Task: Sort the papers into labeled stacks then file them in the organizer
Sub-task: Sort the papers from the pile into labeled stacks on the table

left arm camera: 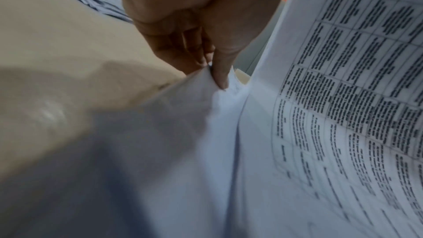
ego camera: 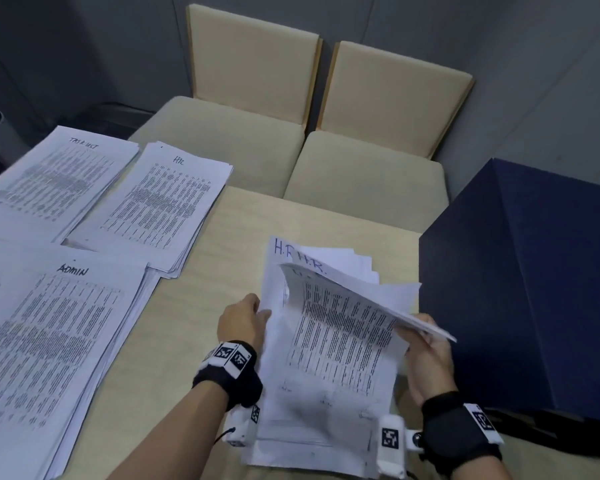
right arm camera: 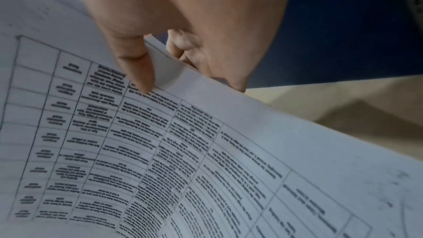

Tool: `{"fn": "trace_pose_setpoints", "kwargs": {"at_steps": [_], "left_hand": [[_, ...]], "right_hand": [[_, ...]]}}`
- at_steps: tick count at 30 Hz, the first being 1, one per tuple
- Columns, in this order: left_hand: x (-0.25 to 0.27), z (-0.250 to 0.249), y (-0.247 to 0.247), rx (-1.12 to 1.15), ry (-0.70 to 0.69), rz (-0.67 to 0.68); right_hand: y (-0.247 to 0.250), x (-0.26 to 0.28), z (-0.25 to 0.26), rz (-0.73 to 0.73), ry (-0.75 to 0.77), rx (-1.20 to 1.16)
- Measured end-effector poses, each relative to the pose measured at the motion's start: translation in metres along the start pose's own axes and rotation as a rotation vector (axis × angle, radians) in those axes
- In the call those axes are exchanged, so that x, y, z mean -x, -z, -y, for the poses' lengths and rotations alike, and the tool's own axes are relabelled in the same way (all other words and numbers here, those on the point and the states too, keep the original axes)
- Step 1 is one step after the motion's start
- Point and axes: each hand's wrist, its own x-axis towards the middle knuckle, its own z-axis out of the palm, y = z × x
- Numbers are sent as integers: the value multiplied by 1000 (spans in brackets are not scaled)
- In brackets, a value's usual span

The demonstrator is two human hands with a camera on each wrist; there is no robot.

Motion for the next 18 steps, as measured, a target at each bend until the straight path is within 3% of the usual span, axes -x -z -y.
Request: {"fn": "trace_pose_setpoints", "kwargs": {"at_steps": [5, 7, 9, 11, 14, 16, 18], "left_hand": [[2, -5, 26, -421, -54, 29], [6, -8, 35, -440, -80, 11], [9, -4, 38, -263, -131, 12], [11, 6, 35, 52, -184, 50], [20, 11, 31, 481, -119, 137], [27, 11, 36, 693, -37, 260], [35, 13, 39, 708, -84, 411]], "right_hand": [[2, 6, -1, -8, -117, -40], [3, 7, -6, -30, -133, -31], [1, 6, -7, -7, -102, -33], [-5, 9, -1, 85, -46, -77], [-14, 7, 11, 176, -78, -188], [-16, 1, 7, 198, -95, -207], [-19, -3, -3, 151, -98, -171]]}}
